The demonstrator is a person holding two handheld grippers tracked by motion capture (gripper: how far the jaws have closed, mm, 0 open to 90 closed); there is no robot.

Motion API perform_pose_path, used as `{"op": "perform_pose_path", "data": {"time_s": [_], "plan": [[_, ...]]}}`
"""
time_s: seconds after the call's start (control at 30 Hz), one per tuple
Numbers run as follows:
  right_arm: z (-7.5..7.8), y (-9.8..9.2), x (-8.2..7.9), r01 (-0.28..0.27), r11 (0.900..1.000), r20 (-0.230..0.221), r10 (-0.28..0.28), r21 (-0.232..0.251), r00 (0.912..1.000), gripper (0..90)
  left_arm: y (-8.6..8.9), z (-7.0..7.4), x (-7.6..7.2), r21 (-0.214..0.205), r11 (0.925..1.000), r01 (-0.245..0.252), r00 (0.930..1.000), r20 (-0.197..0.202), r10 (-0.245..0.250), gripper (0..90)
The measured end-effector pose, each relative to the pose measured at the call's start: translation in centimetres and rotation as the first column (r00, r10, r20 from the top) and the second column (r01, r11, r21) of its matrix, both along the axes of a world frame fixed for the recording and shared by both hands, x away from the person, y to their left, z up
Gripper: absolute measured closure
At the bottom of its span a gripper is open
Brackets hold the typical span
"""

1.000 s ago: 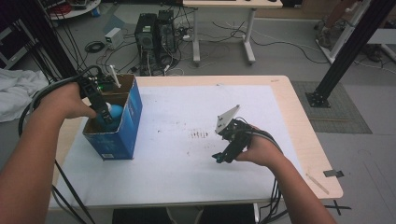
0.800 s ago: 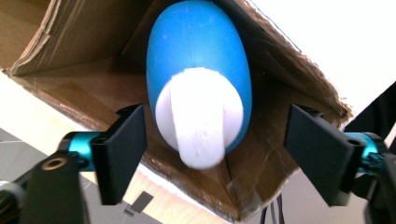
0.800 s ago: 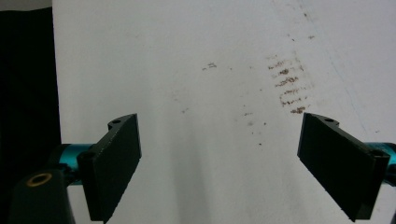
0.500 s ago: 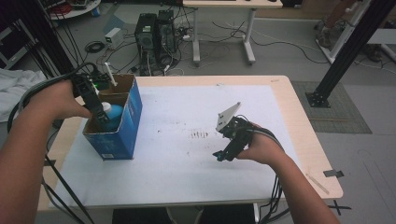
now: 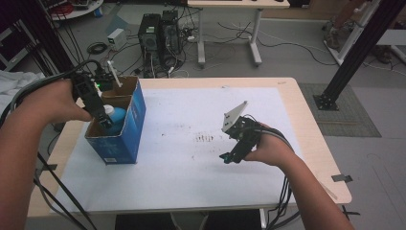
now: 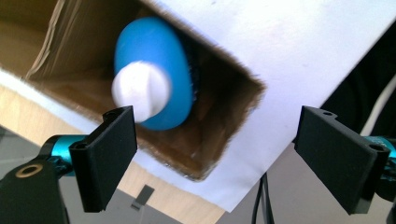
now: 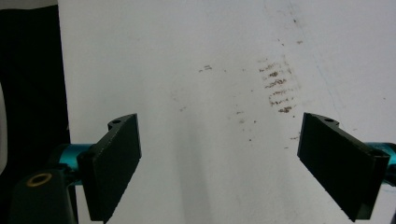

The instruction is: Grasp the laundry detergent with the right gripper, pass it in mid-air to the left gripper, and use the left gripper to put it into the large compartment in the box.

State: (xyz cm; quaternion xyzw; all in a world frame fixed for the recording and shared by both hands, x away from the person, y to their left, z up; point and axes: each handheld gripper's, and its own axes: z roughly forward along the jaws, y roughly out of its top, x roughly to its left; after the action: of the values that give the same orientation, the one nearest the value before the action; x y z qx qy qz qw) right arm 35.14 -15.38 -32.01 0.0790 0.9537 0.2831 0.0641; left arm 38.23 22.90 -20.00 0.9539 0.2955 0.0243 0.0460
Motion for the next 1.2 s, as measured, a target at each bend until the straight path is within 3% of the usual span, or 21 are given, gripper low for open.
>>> {"op": "perform_pose_path", "data": {"time_s": [0.23,0.33,0.37,0.57,0.6,0.63,0.73,0.77,0.8,0.87,1.0,1.03,1.2], "plan": [[1.5,-0.2,-0.1,0.005,0.9996,0.005,-0.005,-0.028,1.0,12.7,-3.3,1.1,-1.3,0.017,0.9942,0.106,0.9943,0.014,-0.106,8.8],[1.7,-0.3,-0.1,0.006,0.9995,0.003,-0.006,-0.032,1.0,12.7,-3.3,1.1,-1.3,0.017,0.9942,0.106,0.9943,0.014,-0.106,8.6],[2.3,-0.5,-0.1,0.016,0.9983,-0.005,-0.016,-0.055,0.9999,12.7,-5.2,1.2,-1.5,0.023,0.9876,0.155,0.9877,0.012,-0.156,8.6],[3.1,-1.2,0.1,0.017,0.9928,-0.028,-0.021,-0.118,0.9994,12.7,-7.9,-0.1,-1.1,0.042,0.9716,0.233,0.9725,-0.002,-0.233,8.6],[3.1,-1.2,0.1,0.017,0.9928,-0.028,-0.021,-0.118,0.9994,12.7,-7.9,-0.1,-1.1,0.042,0.9716,0.233,0.9725,-0.002,-0.233,8.6],[3.2,-1.2,0.2,0.016,0.9914,-0.031,-0.02,-0.13,0.9993,12.7,-8.8,-0.6,-0.9,0.035,0.9663,0.255,0.9669,-0.007,-0.255,8.6],[3.6,-1.4,0.4,0.017,0.9886,-0.041,-0.023,-0.15,0.9989,12.7,-9.3,-0.9,-0.8,0.034,0.9638,0.264,0.9644,-0.011,-0.264,8.6],[3.9,-1.6,0.5,0.015,0.9861,-0.05,-0.023,-0.165,0.9985,12.7,-10.4,-1.3,-0.6,0.047,0.9554,0.291,0.9566,-0.017,-0.291,8.6],[3.9,-1.6,0.5,0.015,0.9861,-0.05,-0.023,-0.165,0.9985,12.7,-10.4,-1.3,-0.6,0.047,0.9554,0.291,0.9566,-0.017,-0.291,8.6],[4.1,-1.6,0.8,0.01,0.982,-0.068,-0.023,-0.189,0.9974,12.7,-11.5,-1.7,-0.6,0.037,0.9475,0.318,0.9482,-0.021,-0.317,8.6],[4.0,-1.6,1.2,0.002,0.9744,-0.088,-0.022,-0.225,0.9959,12.7,-12.1,-2.3,-0.4,0.039,0.9439,0.328,0.9446,-0.024,-0.327,8.6],[3.8,-1.5,1.4,0.007,0.9678,-0.094,-0.031,-0.252,0.9951,12.7,-12.5,-2.9,-0.1,0.04,0.9417,0.334,0.9423,-0.036,-0.333,8.6],[3.1,-1.0,1.7,-0.012,0.9568,-0.121,-0.024,-0.29,0.9924,12.7,-13.4,-4.7,0.3,0.071,0.9368,0.342,0.9388,-0.066,-0.338,8.7]]}}
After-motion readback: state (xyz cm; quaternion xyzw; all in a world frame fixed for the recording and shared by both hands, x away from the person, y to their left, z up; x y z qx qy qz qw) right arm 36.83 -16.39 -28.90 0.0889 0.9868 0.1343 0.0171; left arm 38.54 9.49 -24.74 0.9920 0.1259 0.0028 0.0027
